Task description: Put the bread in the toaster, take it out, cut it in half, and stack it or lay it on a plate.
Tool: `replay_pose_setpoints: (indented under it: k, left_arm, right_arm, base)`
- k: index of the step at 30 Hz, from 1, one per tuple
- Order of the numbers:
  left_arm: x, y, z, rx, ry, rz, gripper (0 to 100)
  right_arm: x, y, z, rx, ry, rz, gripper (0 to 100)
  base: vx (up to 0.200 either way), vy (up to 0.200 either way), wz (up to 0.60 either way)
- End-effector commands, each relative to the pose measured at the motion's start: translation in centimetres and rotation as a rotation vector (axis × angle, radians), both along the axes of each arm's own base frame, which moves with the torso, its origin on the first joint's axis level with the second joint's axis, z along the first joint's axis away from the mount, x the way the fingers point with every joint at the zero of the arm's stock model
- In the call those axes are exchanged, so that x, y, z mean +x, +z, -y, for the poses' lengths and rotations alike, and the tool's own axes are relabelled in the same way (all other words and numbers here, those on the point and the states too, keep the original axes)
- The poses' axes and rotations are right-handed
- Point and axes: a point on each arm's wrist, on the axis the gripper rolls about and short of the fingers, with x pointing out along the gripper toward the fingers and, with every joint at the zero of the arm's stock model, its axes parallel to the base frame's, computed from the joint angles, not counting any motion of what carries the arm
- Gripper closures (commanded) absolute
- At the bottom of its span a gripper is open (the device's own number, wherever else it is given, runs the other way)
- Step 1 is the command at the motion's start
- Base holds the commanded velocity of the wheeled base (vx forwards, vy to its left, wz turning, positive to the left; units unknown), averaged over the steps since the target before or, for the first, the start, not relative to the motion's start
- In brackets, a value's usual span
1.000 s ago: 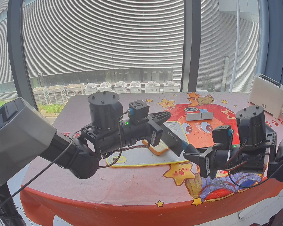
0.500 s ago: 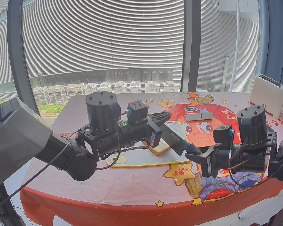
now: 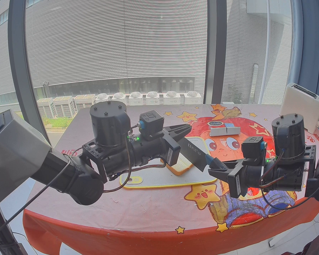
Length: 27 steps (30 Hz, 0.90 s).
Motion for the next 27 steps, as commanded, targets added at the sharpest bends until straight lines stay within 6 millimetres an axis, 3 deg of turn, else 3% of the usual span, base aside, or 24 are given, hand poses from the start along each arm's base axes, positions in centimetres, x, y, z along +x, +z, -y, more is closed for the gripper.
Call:
replay_pose_setpoints:
  k: [1, 20, 27]
  left_arm:
    - [-0.2, 0.3, -0.1, -0.004, 0.000, 0.005, 100]
    - [-0.2, -0.4, 0.1, 0.015, -0.004, -0.008, 100]
    - [-0.4, -2.9, 1.7, 0.056, -0.039, -0.058, 100]
  right_arm:
    - [0.3, -0.9, -0.1, -0.022, -0.001, -0.024, 100]
    - [0.7, -2.0, -0.3, -0.052, -0.003, -0.055, 100]
    - [0.7, -2.0, -0.4, -0.051, -0.003, -0.056, 100]
  base:
    - [0.000, 0.000, 0.00]
    - [0.000, 0.000, 0.00]
    - [0.000, 0.000, 0.00]
